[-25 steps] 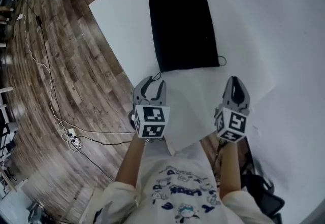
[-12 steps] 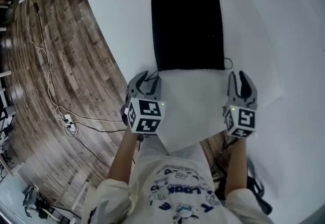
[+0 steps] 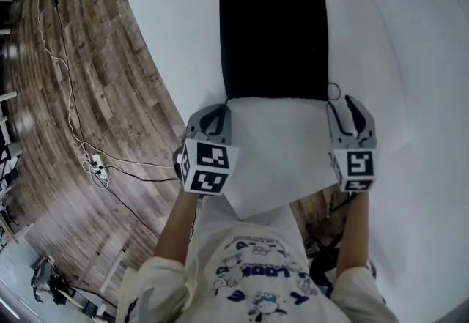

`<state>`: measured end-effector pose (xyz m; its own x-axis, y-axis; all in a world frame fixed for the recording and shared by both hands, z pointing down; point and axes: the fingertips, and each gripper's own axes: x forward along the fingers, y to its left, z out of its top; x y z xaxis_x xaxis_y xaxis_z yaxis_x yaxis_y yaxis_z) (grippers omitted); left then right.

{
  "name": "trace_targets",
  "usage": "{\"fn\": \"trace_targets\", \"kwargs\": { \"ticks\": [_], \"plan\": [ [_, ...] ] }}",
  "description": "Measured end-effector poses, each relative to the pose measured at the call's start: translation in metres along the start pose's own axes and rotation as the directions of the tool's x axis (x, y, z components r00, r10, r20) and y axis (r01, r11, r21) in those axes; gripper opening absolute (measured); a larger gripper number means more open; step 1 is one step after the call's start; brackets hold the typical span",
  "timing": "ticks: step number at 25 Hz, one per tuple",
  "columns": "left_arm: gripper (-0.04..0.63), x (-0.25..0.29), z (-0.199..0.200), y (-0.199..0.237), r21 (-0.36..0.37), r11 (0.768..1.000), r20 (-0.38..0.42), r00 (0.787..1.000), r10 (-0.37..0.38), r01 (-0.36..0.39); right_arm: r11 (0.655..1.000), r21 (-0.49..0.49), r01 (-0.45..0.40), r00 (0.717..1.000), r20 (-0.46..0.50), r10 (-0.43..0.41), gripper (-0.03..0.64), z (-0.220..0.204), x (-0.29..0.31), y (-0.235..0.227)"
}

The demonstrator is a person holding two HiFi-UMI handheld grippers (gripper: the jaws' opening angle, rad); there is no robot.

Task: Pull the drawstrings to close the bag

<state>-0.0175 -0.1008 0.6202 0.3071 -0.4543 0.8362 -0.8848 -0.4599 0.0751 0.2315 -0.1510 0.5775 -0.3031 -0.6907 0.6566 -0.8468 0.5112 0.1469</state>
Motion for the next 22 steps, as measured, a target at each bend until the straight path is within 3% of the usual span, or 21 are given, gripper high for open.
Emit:
{"fn": "trace_targets", "kwargs": {
  "ticks": [9, 16, 22],
  "plan": [
    [0.006, -0.003, -0.001, 0.005, -0.074, 0.997, -0.028, 1.000, 0.001, -0.003, 0.981, -0.108, -0.159, 0.987, -0.023, 0.157, 0.149, -0.007, 0.015, 0.008],
    [0.006, -0.012, -0.002, 0.026, -0.116, 0.992, -0.031, 0.998, 0.051, -0.054, 0.918, -0.220, -0.329, 0.944, -0.108, 0.313, 0.150, -0.009, 0.012, 0.031],
    [0.006, -0.013, -0.001, 0.033, -0.134, 0.988, -0.034, 0.997, 0.073, -0.077, 0.881, -0.240, -0.407, 0.912, -0.151, 0.380, 0.143, -0.009, 0.015, 0.040]
  ]
}}
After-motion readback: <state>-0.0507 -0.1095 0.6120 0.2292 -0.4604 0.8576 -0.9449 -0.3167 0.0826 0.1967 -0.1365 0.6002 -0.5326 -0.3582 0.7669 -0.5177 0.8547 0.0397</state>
